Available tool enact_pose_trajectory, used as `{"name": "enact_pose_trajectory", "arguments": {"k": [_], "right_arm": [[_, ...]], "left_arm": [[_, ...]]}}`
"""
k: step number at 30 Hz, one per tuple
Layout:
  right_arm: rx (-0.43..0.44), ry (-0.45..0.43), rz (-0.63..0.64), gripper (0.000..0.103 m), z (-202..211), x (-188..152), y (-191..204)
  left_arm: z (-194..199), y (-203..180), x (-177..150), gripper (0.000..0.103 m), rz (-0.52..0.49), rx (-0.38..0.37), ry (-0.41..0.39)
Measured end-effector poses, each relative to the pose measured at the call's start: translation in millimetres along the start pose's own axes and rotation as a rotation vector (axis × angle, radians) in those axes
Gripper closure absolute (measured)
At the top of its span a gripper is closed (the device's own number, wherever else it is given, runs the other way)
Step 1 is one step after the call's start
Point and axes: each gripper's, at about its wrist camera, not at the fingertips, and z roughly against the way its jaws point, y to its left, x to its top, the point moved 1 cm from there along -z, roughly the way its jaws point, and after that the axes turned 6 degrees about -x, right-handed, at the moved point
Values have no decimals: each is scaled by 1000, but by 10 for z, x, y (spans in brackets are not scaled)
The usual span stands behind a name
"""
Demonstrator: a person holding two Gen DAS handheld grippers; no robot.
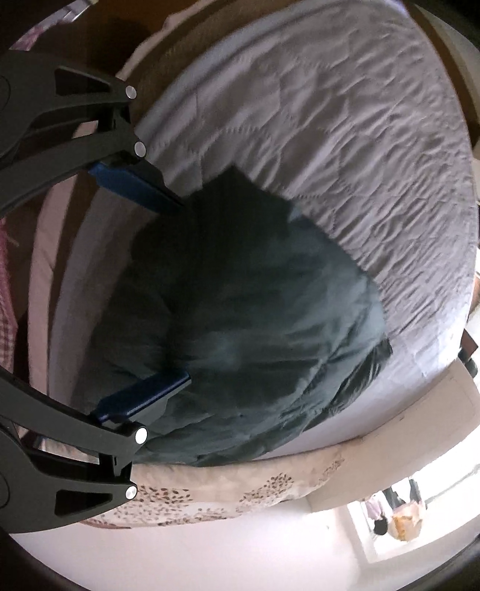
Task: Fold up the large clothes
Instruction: 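Fold the jacket again with both tools toward the bed edge and grasp it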
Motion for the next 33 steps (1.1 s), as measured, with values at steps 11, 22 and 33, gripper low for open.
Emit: {"name": "enact_pose_trajectory", "arguments": {"k": [11,22,33], "right_arm": [[23,-29,-90,17,-411,216,49],[21,-55,-9,80,-177,123,124],[-12,1,12,80,32,-345,-151]], "left_arm": [[-182,-82,117,59,44,-102,-20],[239,-227,-10,86,-28,-149,-38],[504,219,-394,85,-5,-151,14]]}}
